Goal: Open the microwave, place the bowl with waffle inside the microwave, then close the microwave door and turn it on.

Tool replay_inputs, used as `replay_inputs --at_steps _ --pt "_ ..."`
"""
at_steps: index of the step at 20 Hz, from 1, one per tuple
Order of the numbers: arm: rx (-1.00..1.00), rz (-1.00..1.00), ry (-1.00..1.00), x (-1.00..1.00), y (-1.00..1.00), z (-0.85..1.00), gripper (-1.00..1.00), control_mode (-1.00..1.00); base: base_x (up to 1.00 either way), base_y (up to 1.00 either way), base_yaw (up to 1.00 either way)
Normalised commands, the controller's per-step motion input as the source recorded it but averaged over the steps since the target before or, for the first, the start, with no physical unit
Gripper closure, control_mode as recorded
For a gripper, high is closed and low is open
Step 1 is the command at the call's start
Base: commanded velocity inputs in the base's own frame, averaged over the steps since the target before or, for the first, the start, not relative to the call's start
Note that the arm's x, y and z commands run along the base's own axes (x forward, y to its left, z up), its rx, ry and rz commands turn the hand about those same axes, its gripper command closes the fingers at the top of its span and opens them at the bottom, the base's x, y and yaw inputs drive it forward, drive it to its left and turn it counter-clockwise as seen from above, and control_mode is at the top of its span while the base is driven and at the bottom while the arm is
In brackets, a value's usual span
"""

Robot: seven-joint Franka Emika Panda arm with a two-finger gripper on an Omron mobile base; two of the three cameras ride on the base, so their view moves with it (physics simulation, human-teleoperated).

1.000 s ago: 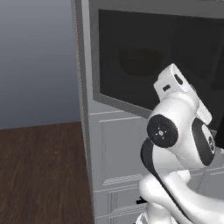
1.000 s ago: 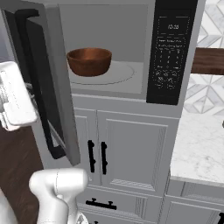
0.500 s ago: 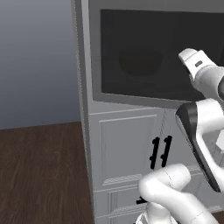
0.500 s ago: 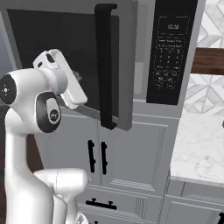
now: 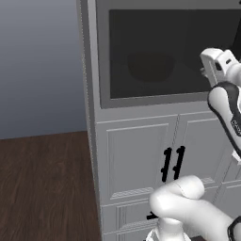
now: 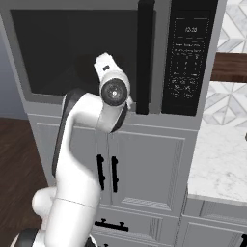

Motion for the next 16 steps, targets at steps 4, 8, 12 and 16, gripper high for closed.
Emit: replay_inputs --at_steps 4,8,12,16 --pt "0.01 0.3 0.11 1.0 -0.12 -0.5 1.0 -1.0 0.0 0.0 0.0" --pt "-0.04 0.16 0.03 1.0 0.27 -0.6 1.0 -1.0 0.0 0.0 0.0" --pt "-0.19 0.02 -0.19 0.35 0.71 -0.47 1.0 -1.0 0.0 0.0 0.0" --pt "-0.22 -0.05 -0.45 -0.56 0.43 -0.38 1.0 -1.0 0.0 0.0 0.0"
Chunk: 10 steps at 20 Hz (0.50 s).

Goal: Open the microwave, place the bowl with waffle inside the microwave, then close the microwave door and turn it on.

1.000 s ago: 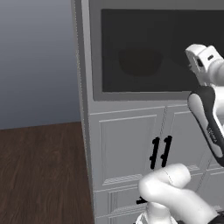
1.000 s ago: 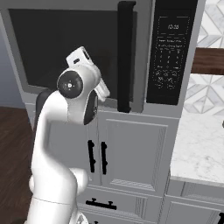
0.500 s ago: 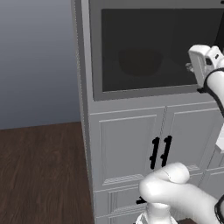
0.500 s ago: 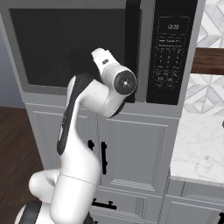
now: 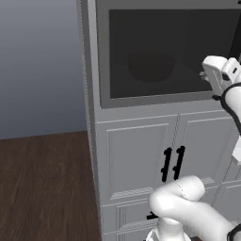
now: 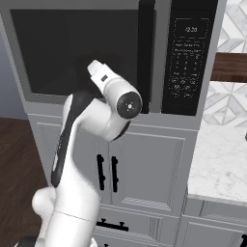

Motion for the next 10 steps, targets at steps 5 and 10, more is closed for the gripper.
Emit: replay_inputs --at_steps 5,10 --pt "-0.06 -0.09 -0.22 -0.78 0.02 -0.03 1.0 -1.0 0.0 0.0 0.0" --pt "0.02 -0.12 0.01 -0.93 -0.73 0.21 1.0 -1.0 0.0 0.0 0.0"
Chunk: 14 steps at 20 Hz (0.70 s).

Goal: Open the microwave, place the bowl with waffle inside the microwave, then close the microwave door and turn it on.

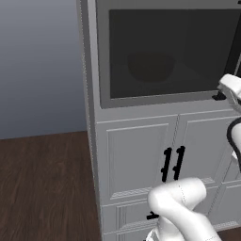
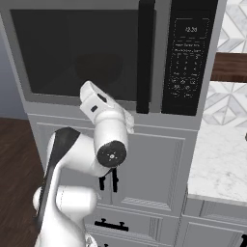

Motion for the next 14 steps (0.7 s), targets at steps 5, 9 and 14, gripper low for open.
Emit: replay_inputs --at_steps 5,9,14 --pt "0.1 -0.14 0.21 -0.87 -1.0 0.37 1.0 -1.0 0.0 0.0 0.0" --pt "0.06 -0.29 0.27 -0.69 -0.96 0.07 1.0 -1.0 0.0 0.0 0.0" --pt "0.0 -0.32 0.31 -0.2 -0.73 -0.03 1.0 -1.0 0.0 0.0 0.0"
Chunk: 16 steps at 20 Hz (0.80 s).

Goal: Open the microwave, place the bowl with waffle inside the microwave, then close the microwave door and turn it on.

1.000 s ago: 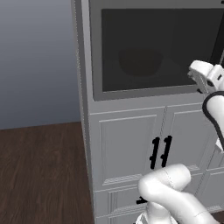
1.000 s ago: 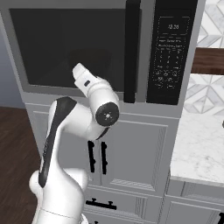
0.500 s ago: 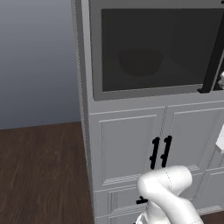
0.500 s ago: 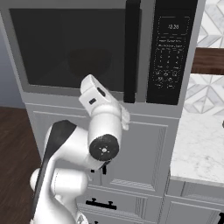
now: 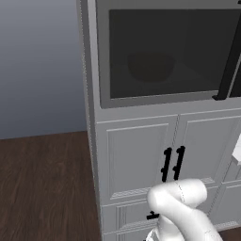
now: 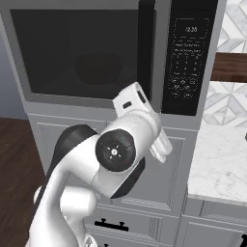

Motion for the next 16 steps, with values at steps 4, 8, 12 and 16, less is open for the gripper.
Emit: replay_inputs --at_steps 4,8,12,16 --pt "0.0 -0.25 0.23 0.01 -0.57 0.0 1.0 -1.0 0.0 0.0 0.0" --pt "0.0 -0.11 -0.04 0.12 -0.12 -0.01 1.0 -1.0 0.0 0.0 0.0" --pt "0.04 -0.01 -0.08 0.15 0.0 0.0 1.0 -1.0 0.0 0.0 0.0" --pt "0.09 0.0 -0.07 0.24 0.0 0.0 1.0 -1.0 0.0 0.0 0.0"
